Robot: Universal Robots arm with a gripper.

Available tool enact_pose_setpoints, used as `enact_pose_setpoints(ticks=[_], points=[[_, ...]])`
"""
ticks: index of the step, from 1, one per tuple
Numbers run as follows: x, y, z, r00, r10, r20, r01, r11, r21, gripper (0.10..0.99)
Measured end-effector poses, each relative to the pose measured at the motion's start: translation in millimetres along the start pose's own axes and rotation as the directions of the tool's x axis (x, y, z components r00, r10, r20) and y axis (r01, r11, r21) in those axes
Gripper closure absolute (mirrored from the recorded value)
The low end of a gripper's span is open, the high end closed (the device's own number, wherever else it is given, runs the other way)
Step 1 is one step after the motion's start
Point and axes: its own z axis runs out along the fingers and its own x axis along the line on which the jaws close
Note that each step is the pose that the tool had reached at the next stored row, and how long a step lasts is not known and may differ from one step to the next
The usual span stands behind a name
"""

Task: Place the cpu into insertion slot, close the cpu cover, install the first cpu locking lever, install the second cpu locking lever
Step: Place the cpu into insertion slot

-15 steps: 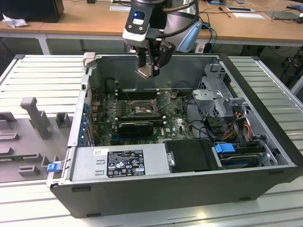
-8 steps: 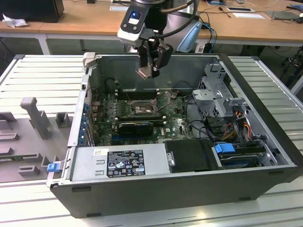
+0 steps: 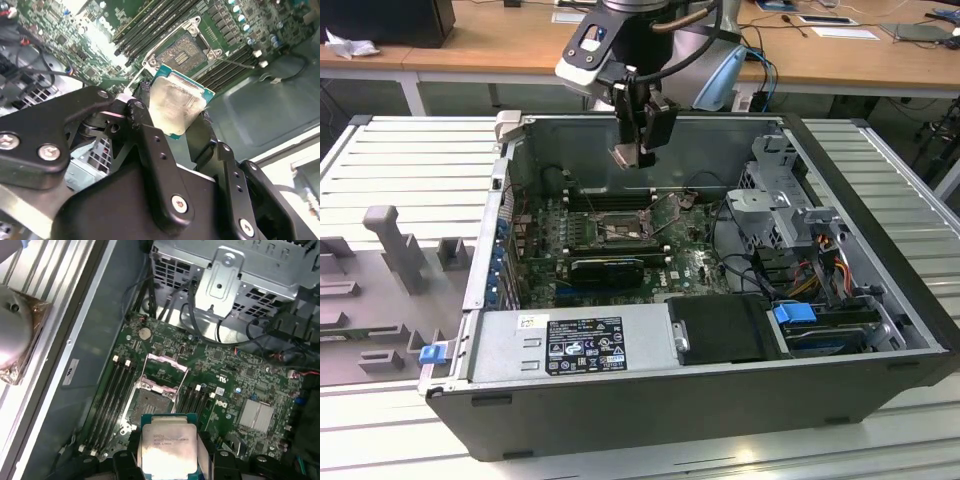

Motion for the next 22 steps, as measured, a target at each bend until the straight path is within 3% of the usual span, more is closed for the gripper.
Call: enact_pose_setpoints(ticks=[4,6,11,15,20,22], points=[[0.0,-0.2,2.3,0.9976,0.069,0.0061,-0.069,0.9976,-0.002,0.557],[0.0,-0.5,5.0,0.9917,0.128,0.0111,-0.128,0.9917,-0.004,0.557],[0.0,-0.6,6.3,0.9799,0.199,0.0171,-0.199,0.98,-0.006,0.557],[0.1,-1.2,10.1,0.9655,0.26,0.022,-0.259,0.9657,-0.008,0.557],[0.5,-2.2,12.7,0.9625,0.27,0.0222,-0.27,0.9627,-0.002,0.557],[3.2,-1.8,18.1,0.962,0.272,0.0223,-0.272,0.9622,0.0,0.557]])
